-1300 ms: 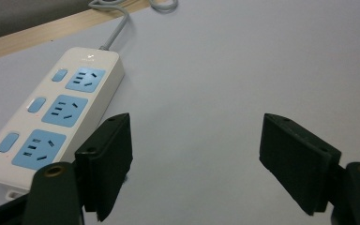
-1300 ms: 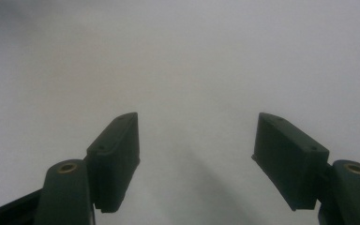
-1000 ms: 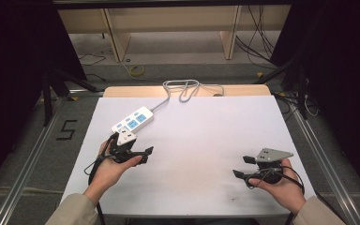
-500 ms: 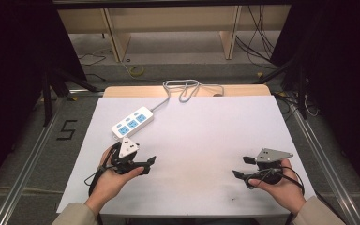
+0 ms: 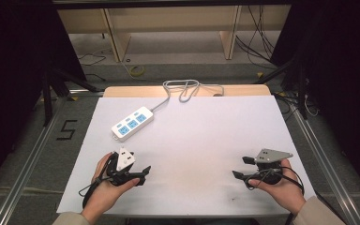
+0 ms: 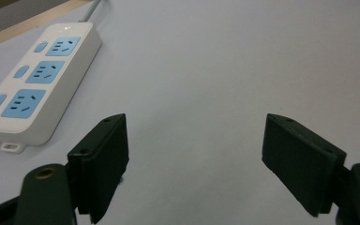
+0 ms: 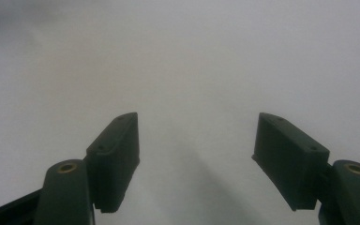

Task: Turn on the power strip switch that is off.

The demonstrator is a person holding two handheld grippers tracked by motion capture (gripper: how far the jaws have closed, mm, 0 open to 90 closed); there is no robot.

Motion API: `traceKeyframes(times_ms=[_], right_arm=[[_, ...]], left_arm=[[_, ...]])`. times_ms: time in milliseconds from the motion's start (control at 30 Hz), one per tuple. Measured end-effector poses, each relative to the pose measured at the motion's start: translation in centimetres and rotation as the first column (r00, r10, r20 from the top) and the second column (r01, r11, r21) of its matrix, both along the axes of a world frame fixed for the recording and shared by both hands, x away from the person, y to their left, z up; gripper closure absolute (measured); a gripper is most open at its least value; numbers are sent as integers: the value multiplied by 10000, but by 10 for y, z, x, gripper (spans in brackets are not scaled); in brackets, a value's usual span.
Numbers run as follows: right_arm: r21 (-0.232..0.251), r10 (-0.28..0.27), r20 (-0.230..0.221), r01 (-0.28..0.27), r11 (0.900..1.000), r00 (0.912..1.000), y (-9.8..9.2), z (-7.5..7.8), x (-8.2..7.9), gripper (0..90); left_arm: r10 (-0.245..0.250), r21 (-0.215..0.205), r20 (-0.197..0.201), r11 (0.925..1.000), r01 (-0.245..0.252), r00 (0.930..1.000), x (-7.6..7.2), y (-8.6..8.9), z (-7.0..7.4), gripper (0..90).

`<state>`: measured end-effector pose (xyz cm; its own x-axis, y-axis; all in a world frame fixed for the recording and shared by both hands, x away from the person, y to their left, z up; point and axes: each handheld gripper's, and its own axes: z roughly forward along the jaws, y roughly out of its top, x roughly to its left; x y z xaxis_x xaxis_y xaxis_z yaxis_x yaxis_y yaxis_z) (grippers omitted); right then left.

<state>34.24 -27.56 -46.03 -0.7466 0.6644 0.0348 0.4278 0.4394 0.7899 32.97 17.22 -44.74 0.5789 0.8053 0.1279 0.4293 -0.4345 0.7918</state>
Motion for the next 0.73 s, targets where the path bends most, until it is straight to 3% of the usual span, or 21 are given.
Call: traceKeyframes(times_ms=[333, 733], right_arm=[[11, -10, -11, 10, 10000, 10000, 0, 1, 0, 317], [16, -4, -17, 4, 10000, 10000, 1, 0, 1, 316]], left_arm=[[243, -72, -77, 9997, -244, 9997, 4, 5, -4, 227], [117, -71, -90, 9999, -118, 9999, 3, 0, -4, 227]])
